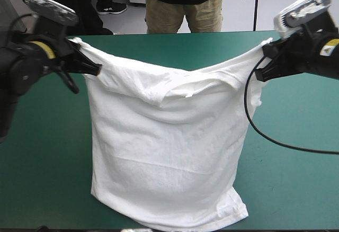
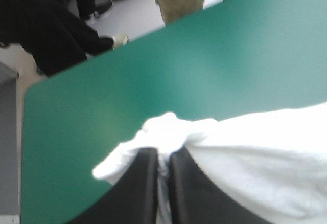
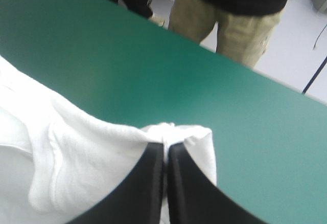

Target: Fold the cloth

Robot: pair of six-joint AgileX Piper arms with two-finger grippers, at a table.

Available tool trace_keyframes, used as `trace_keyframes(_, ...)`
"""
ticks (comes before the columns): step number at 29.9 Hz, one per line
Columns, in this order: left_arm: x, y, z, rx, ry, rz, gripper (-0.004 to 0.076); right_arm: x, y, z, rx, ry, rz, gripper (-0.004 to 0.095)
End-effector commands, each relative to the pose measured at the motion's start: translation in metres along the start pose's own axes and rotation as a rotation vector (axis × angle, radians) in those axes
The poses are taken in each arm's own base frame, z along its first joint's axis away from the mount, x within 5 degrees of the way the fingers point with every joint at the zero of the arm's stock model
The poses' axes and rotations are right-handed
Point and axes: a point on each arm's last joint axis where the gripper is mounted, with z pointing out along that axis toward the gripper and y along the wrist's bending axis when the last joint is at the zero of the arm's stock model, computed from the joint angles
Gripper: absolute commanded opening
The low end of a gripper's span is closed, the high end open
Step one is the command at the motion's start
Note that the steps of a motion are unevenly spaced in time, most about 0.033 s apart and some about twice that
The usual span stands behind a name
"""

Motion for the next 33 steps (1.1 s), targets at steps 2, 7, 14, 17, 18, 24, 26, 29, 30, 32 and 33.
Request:
trace_keyframes(2, 0.001, -0.024, 0.069, 0.016, 0.023, 0.042, -0.0017, 0.014, -0.018, 0.065, 0.025, 0.016, 0.061, -0.0017)
trace_keyframes(7, -0.002, -0.034, 0.149, 0.014, 0.042, 0.013, -0.0017, 0.027, -0.041, 0.143, -0.067, 0.071, 0.117, -0.0018)
trace_keyframes(14, -0.002, 0.003, 0.212, -0.026, -0.059, -0.171, -0.0017, 0.038, -0.078, 0.227, -0.095, 0.093, 0.206, -0.0017)
trace_keyframes(17, 0.002, 0.017, 0.233, -0.017, -0.114, -0.258, -0.0017, 0.039, -0.089, 0.259, -0.094, 0.096, 0.211, -0.0017)
trace_keyframes(18, 0.003, 0.02, 0.239, -0.015, -0.122, -0.278, -0.0017, 0.037, -0.092, 0.266, -0.092, 0.089, 0.209, -0.0017)
trace_keyframes(24, 0.015, 0.032, 0.278, -0.033, -0.181, -0.32, -0.0017, 0.024, -0.113, 0.3, -0.07, 0.031, 0.211, -0.0018)
trace_keyframes(26, 0.019, 0.033, 0.29, -0.04, -0.198, -0.317, -0.0017, 0.025, -0.117, 0.311, -0.076, 0.032, 0.208, -0.0017)
trace_keyframes(29, 0.027, 0.035, 0.307, -0.042, -0.208, -0.334, -0.0014, 0.03, -0.121, 0.326, -0.073, 0.04, 0.217, -0.0007)
trace_keyframes(30, 0.03, 0.036, 0.313, -0.044, -0.209, -0.342, -0.0001, 0.032, -0.123, 0.331, -0.063, 0.047, 0.216, 0.0016)
trace_keyframes(32, 0.033, 0.039, 0.318, -0.05, -0.214, -0.35, 0.0062, 0.037, -0.126, 0.338, -0.05, 0.062, 0.225, 0.012)
trace_keyframes(33, 0.036, 0.042, 0.322, -0.054, -0.212, -0.355, 0.0126, 0.039, -0.127, 0.34, -0.047, 0.066, 0.228, 0.0198)
